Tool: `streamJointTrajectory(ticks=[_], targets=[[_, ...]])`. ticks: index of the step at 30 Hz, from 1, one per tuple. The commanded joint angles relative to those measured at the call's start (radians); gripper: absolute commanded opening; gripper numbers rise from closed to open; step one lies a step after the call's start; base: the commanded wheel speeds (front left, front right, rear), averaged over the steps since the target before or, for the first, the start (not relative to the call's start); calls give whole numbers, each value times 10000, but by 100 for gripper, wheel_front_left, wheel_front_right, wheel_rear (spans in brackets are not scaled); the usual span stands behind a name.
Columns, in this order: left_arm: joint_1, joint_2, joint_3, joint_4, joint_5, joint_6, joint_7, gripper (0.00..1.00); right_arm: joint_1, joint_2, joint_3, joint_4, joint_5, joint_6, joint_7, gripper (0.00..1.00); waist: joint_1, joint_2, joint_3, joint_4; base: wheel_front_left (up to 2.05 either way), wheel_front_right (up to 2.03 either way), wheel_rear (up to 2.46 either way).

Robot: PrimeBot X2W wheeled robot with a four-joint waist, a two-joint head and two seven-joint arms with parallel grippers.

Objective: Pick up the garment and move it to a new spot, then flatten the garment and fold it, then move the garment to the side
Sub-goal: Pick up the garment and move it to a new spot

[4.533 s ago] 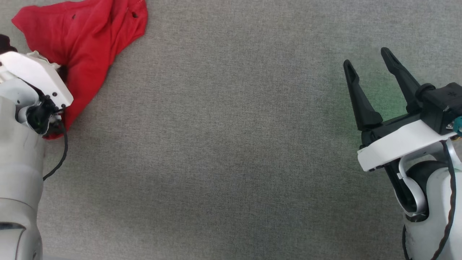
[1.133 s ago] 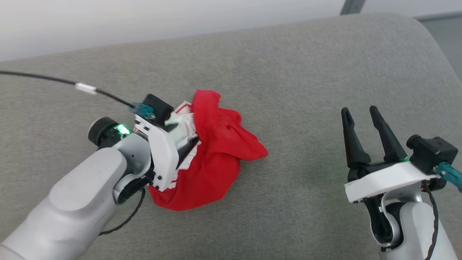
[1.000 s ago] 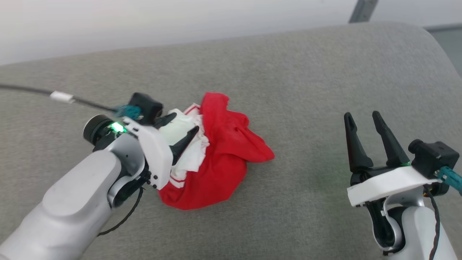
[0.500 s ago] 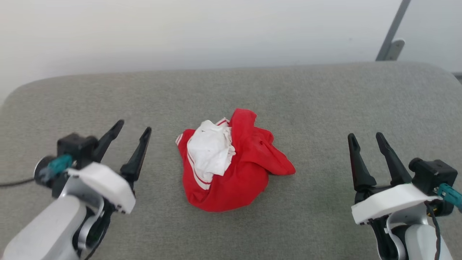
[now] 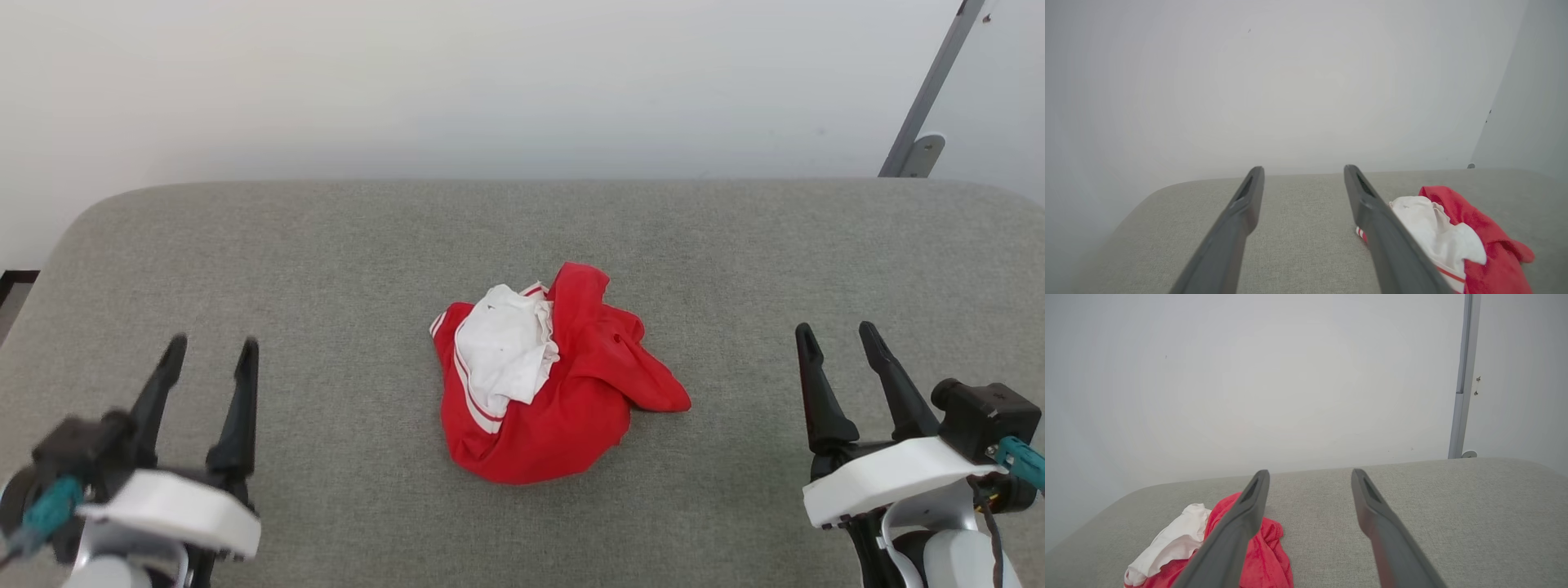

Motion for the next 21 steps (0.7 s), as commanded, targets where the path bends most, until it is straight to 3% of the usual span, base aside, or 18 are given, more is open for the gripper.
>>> streamJointTrajectory(ticks=[1,8,21], targets=[[629,-263,499,-143,401,-109,-50,100,88,-3,-3,-17,-64,1,-11,100,0,0,-53,22,0,0,0],[2128,-1433,2170,-176,1276,-813,-52,100,245,-3,-8,-45,-77,1,-80,100,0,0,-157,52,0,0,0],[3170,-3216,3892,-52,2563,-2064,-52,100,458,-1,-116,0,13,1,-211,100,0,0,-192,181,0,0,0]])
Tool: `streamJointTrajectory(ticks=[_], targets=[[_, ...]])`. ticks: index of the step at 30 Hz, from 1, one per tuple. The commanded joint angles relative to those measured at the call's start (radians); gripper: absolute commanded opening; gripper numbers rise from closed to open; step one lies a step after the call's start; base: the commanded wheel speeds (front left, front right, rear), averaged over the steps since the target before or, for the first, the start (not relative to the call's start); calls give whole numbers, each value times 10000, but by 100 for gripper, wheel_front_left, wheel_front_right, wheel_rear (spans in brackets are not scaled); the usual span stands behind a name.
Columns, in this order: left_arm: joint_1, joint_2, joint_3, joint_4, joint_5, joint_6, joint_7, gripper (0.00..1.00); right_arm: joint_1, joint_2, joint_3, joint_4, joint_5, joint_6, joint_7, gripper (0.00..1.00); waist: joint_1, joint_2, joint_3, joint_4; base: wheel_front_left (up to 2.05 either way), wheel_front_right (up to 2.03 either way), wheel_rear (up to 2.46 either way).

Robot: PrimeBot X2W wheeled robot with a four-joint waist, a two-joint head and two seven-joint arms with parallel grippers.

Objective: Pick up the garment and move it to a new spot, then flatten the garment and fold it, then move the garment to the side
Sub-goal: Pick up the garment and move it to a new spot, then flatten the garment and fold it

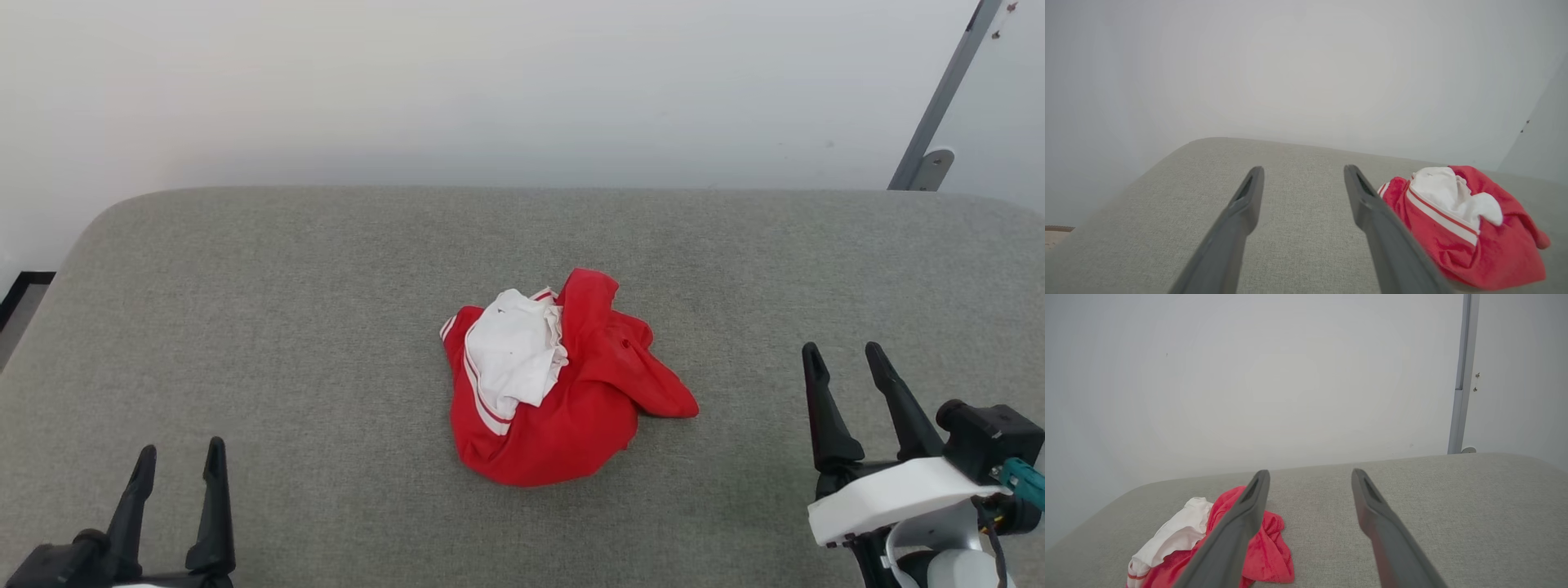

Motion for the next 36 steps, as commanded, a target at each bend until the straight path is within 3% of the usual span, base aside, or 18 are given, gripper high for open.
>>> streamJointTrajectory(ticks=[1,5,14,27,36], targets=[[88,-158,189,51,184,-124,-52,100,60,0,-4,36,15,1,-83,100,0,-1,0,14,0,0,0],[134,-717,694,263,610,-594,-52,100,118,-1,-15,105,52,1,-142,100,0,-1,-9,31,0,0,0],[-82,-1410,1146,511,1178,-1121,-52,100,210,-1,-92,267,90,1,-251,100,0,-1,-31,-4,0,0,0],[-161,-1755,1260,580,1577,-1341,-52,100,243,-1,-117,337,150,1,-246,100,0,-1,-13,38,0,0,0],[-197,-1848,1350,582,1603,-1366,-53,100,-14,1,436,430,181,1,346,100,0,-1,-26,309,0,0,0]])
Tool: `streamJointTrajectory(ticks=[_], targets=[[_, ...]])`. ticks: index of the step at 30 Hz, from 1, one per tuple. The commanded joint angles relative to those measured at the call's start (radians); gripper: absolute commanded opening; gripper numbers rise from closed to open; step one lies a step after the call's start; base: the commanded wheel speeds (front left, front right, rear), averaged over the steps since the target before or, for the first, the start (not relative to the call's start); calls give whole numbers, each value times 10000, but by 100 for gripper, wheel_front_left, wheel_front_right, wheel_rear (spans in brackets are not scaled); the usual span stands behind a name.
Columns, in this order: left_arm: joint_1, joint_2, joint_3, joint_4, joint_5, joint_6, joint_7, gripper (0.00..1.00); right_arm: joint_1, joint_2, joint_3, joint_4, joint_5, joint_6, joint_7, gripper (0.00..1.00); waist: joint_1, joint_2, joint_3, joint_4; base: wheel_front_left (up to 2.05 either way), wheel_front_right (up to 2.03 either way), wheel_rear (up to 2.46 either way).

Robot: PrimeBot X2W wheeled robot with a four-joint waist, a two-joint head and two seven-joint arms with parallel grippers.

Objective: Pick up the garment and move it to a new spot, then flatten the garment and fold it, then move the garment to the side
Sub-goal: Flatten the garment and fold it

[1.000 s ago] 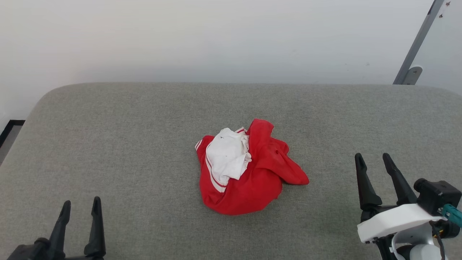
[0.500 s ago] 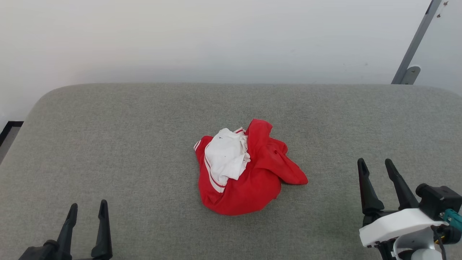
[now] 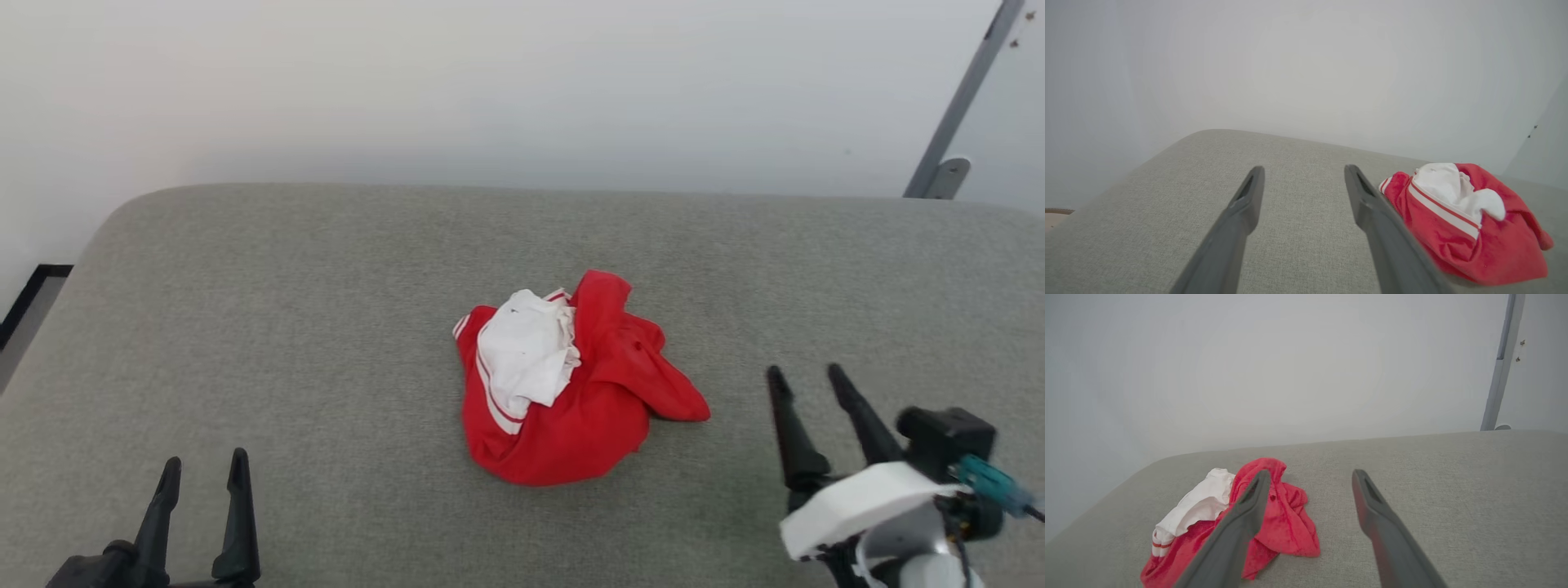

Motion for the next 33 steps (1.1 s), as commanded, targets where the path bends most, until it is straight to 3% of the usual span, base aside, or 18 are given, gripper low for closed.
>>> streamJointTrajectory(ticks=[1,16,33], targets=[[-112,19,16,8,46,-35,-51,100,-151,4,114,3,-81,3,93,100,0,0,4,93,0,0,0],[-836,-141,-821,189,-153,-40,-51,100,-2096,-568,2399,1162,331,3,2745,100,0,0,633,1576,0,0,0],[-1916,-436,-1805,694,-437,-42,-51,100,-3958,-788,2000,3223,-254,3,5552,100,0,0,1651,3304,0,0,0]])
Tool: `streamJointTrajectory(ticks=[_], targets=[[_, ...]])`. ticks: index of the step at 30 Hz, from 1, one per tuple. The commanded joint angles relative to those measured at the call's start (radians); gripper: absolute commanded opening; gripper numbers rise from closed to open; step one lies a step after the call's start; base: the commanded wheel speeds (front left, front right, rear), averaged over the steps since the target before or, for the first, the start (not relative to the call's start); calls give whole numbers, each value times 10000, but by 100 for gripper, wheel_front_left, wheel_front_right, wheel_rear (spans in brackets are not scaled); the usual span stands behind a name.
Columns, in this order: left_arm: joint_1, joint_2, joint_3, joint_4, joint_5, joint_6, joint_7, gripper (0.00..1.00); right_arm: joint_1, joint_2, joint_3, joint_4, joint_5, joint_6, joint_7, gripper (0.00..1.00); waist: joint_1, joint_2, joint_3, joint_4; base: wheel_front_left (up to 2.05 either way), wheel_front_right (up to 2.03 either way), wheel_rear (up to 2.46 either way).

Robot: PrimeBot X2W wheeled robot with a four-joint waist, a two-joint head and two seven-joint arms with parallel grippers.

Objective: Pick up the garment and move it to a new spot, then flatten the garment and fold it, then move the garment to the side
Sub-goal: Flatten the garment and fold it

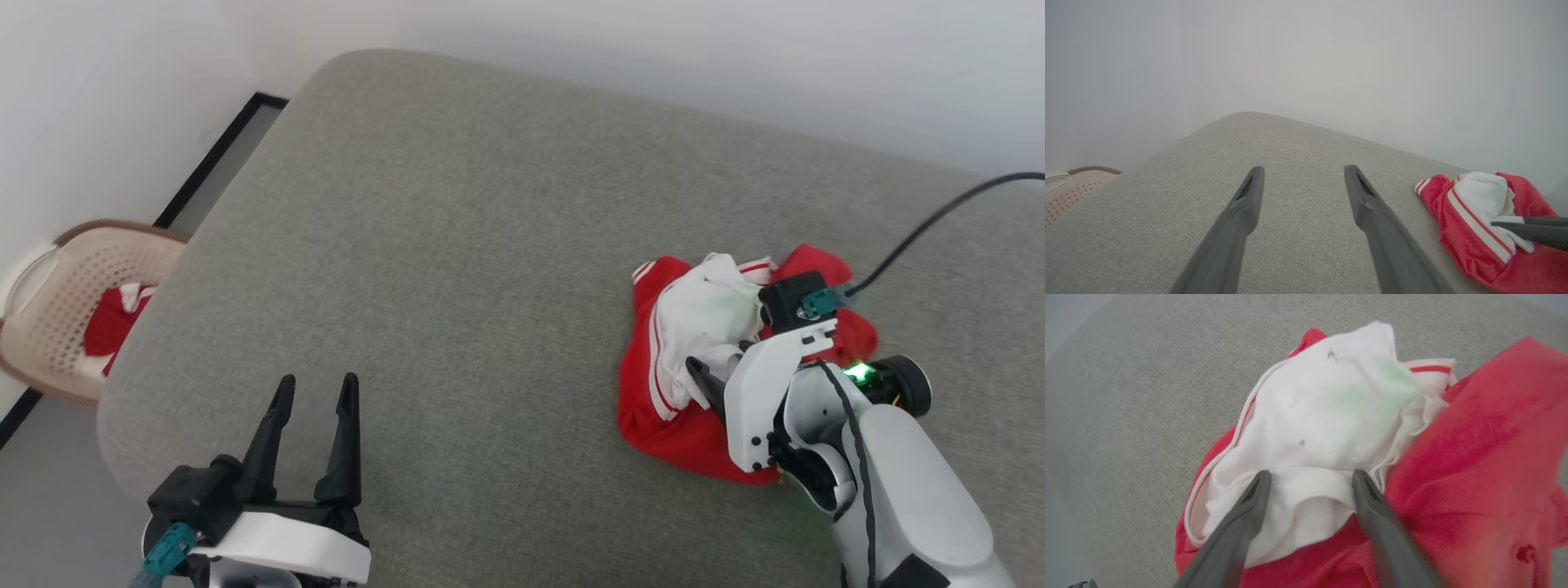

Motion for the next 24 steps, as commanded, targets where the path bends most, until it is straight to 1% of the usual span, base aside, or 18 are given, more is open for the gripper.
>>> streamJointTrajectory(ticks=[1,2,3,9,15,19,24], targets=[[-174,-25,-7,26,-54,-30,-51,100,-123,-13,5,106,-113,1,145,100,0,0,144,155,0,0,0],[-192,-36,-2,41,-50,-30,-51,100,-197,5,25,179,-148,1,214,70,0,0,163,175,0,0,0],[-206,-48,-2,53,-66,-31,-51,100,-296,5,49,200,-214,1,189,0,0,0,187,194,0,0,0],[-174,-62,152,98,-89,-31,-51,100,-562,36,129,138,-173,1,381,0,0,0,186,118,0,0,0],[-3,-4,388,40,-36,-31,-51,100,-686,-169,43,-966,103,1,553,0,0,0,40,-272,0,0,0],[79,43,495,-23,24,-31,-51,100,-544,-405,-504,-1991,109,1,760,0,0,0,-37,-610,0,0,0],[201,121,620,-111,53,-31,-51,100,-45,-787,-1708,-3247,-79,1,1238,0,0,0,-94,-1040,0,0,0]])
